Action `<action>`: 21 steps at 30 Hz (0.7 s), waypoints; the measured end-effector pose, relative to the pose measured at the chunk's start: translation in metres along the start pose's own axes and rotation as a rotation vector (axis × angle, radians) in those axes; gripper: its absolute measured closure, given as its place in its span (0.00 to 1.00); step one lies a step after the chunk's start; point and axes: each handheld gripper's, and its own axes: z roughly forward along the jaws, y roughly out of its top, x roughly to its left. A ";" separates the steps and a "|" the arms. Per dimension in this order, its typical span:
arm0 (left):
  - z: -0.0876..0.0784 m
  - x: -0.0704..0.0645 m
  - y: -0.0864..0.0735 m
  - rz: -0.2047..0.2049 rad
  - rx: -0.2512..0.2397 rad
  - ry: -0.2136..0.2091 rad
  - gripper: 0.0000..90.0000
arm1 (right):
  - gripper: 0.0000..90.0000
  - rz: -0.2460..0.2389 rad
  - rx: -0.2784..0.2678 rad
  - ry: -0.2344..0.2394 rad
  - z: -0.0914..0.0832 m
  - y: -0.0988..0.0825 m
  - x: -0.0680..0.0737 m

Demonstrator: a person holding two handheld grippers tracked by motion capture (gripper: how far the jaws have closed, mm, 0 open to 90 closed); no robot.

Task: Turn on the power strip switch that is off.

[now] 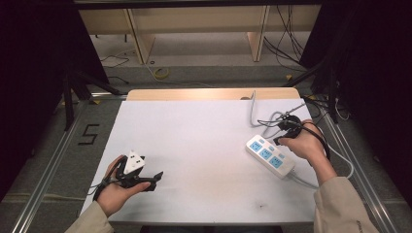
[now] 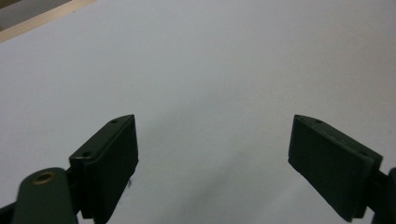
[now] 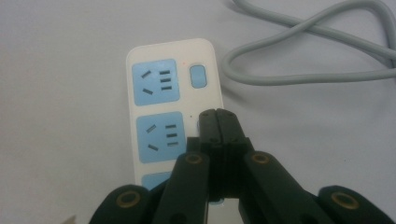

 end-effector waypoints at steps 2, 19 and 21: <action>0.000 0.000 0.000 0.000 0.000 0.000 0.17 | 1.00 -0.002 -0.001 -0.003 0.002 0.000 0.000; 0.000 0.000 0.000 0.001 0.000 0.000 0.17 | 1.00 -0.002 0.020 0.001 0.012 0.002 0.001; 0.000 0.000 0.000 0.001 0.000 0.000 0.17 | 1.00 -0.004 0.025 0.004 0.014 0.003 0.001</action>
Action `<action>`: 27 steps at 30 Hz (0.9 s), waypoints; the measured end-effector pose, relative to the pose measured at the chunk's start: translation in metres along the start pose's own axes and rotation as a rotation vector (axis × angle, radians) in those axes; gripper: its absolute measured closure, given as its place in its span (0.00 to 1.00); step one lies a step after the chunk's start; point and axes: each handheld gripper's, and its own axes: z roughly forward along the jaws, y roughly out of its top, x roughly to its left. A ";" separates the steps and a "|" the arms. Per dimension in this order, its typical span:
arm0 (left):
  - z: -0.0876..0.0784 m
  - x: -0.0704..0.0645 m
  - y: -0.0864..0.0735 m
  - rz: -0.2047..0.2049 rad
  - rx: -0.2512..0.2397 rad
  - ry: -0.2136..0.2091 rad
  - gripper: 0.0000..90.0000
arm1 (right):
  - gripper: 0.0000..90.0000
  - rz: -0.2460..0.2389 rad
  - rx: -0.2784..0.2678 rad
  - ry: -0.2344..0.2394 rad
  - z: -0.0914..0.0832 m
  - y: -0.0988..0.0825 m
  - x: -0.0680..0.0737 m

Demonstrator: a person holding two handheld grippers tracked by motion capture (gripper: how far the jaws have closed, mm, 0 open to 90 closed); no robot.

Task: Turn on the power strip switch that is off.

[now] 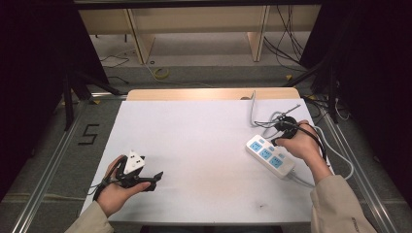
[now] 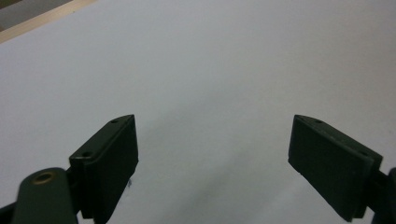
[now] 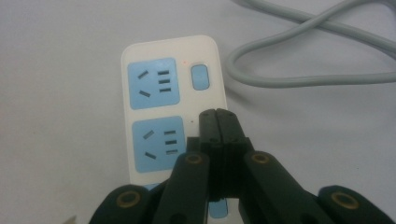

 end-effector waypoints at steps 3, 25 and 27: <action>0.000 0.000 0.000 0.001 -0.001 -0.001 0.17 | 1.00 -0.001 0.005 0.000 0.003 0.000 0.000; 0.000 0.000 0.000 0.001 -0.002 -0.002 0.17 | 1.00 0.005 0.024 0.006 0.013 0.000 -0.001; 0.000 -0.001 0.000 0.000 -0.003 -0.002 0.17 | 1.00 0.006 0.026 0.002 0.014 0.000 -0.001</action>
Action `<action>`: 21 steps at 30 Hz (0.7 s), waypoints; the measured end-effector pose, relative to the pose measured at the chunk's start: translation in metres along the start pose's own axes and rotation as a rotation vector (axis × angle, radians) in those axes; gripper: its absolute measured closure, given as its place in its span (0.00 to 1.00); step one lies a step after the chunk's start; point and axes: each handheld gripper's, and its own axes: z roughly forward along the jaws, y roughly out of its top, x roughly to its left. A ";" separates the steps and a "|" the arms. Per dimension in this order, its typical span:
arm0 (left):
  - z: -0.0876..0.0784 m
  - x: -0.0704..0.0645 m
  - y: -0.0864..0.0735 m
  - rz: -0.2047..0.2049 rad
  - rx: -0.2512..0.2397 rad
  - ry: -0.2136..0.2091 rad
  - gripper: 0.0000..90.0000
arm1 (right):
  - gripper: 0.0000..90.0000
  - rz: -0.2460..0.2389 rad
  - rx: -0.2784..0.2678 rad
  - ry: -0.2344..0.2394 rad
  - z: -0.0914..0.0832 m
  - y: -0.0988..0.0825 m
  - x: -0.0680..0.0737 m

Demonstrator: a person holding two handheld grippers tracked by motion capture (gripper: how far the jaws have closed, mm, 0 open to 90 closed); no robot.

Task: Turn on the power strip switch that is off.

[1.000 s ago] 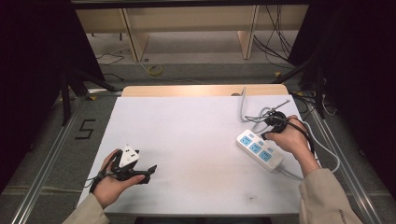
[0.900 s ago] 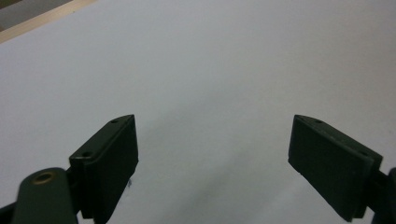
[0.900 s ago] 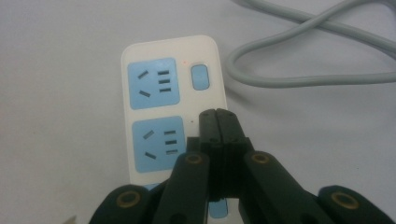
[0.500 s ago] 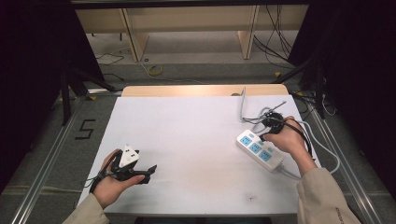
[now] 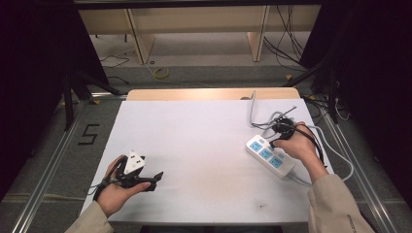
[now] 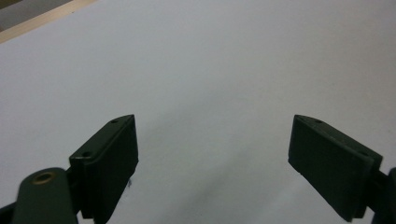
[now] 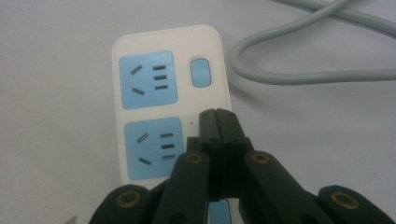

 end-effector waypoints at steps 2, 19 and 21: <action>0.000 0.000 0.000 0.001 0.001 0.000 0.17 | 1.00 -0.002 0.001 0.000 0.000 0.000 0.000; 0.000 0.000 0.000 0.000 0.000 0.000 0.17 | 1.00 -0.010 0.019 -0.003 0.004 0.000 0.001; 0.000 0.000 0.000 0.001 0.000 0.000 0.17 | 1.00 -0.010 0.020 -0.002 0.004 0.000 0.001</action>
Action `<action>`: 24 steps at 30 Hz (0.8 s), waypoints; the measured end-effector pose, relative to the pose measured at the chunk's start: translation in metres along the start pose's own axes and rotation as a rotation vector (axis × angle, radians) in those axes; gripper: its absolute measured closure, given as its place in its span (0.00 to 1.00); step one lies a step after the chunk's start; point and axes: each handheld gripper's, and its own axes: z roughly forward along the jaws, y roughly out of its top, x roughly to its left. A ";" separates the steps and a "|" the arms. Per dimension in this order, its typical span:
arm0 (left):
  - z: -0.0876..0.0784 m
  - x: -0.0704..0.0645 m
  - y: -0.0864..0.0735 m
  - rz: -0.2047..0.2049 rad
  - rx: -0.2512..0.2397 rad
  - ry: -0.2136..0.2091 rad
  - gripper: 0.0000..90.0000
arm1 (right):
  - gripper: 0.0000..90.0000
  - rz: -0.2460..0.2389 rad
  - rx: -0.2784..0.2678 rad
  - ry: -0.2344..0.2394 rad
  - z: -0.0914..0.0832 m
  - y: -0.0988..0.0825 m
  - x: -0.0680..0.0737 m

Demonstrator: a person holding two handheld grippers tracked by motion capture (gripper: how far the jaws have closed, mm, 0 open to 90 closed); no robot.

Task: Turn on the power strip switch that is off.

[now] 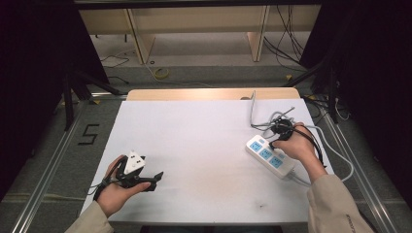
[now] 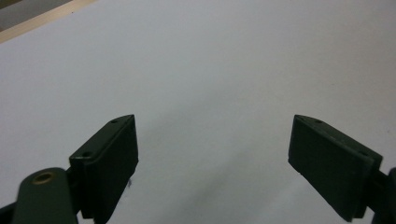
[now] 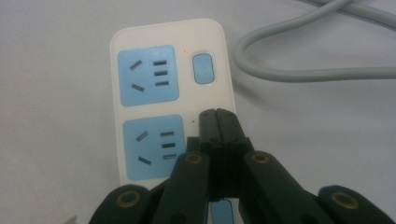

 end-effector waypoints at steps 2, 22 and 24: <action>0.000 0.000 0.000 0.000 -0.001 0.000 0.17 | 1.00 0.001 0.000 0.001 0.000 0.000 0.000; 0.000 -0.001 0.000 0.001 0.000 0.000 0.17 | 1.00 0.009 0.006 -0.001 0.003 -0.001 0.000; 0.000 -0.001 0.000 0.003 0.000 0.000 0.17 | 1.00 0.011 0.005 -0.003 0.003 -0.001 0.000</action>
